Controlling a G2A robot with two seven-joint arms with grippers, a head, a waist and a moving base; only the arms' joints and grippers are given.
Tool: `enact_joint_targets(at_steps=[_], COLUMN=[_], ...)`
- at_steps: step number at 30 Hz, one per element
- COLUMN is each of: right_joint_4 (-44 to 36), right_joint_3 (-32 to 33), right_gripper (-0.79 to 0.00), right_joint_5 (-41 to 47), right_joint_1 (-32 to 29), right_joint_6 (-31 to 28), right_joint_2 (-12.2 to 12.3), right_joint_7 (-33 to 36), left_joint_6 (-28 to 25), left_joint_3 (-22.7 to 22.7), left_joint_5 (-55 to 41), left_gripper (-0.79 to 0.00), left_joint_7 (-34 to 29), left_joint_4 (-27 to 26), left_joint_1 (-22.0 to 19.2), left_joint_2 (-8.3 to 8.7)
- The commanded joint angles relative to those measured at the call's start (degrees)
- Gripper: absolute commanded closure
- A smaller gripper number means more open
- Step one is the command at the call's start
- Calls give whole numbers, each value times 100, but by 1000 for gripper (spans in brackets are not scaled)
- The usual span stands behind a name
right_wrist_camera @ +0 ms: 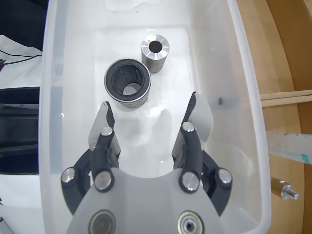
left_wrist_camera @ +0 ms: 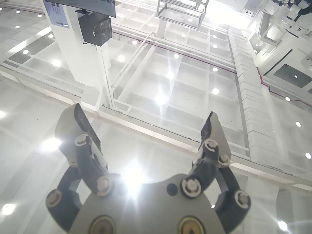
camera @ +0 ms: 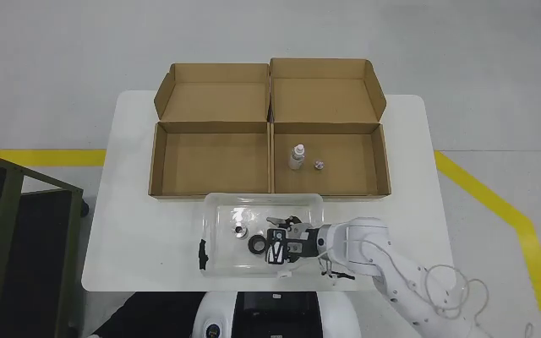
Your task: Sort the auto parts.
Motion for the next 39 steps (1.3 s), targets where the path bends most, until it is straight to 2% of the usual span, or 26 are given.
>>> enact_joint_targets(at_steps=[1,6,9,14,20,22,23,26,29,30,32,39], right_joint_4=[86,269,358,477,635,656,666,682,646,609,507,115], right_joint_3=[-122,-384,-502,-677,-854,-874,-878,-859,-822,-802,-758,-467], right_gripper=[-539,-551,-585,-579,-533,-496,-434,-329,-172,-86,0,0], right_joint_5=[11,62,69,78,114,119,120,125,148,155,164,214], right_joint_1=[83,267,358,484,599,615,621,631,622,612,567,333], right_joint_6=[18,84,133,192,193,203,203,196,170,162,128,-18], right_joint_2=[-32,-115,-158,-224,-293,-304,-308,-309,-303,-298,-281,-178], right_joint_7=[6,-7,-27,-53,-64,-73,-77,-86,-97,-111,-126,-190], left_joint_6=[0,0,0,0,0,0,0,0,0,0,0,0], left_joint_3=[0,0,0,0,0,0,0,0,0,0,0,0], left_joint_5=[0,0,0,0,0,0,0,0,0,0,0,0], left_gripper=[-785,-785,-785,-785,-785,-785,-785,-785,-785,-785,-785,-785], left_joint_7=[0,0,0,0,0,0,0,0,0,0,0,0], left_joint_4=[0,0,0,0,0,0,0,0,0,0,0,0], left_joint_1=[0,0,0,0,0,0,0,0,0,0,0,0], left_joint_2=[0,0,0,0,0,0,0,0,0,0,0,0])
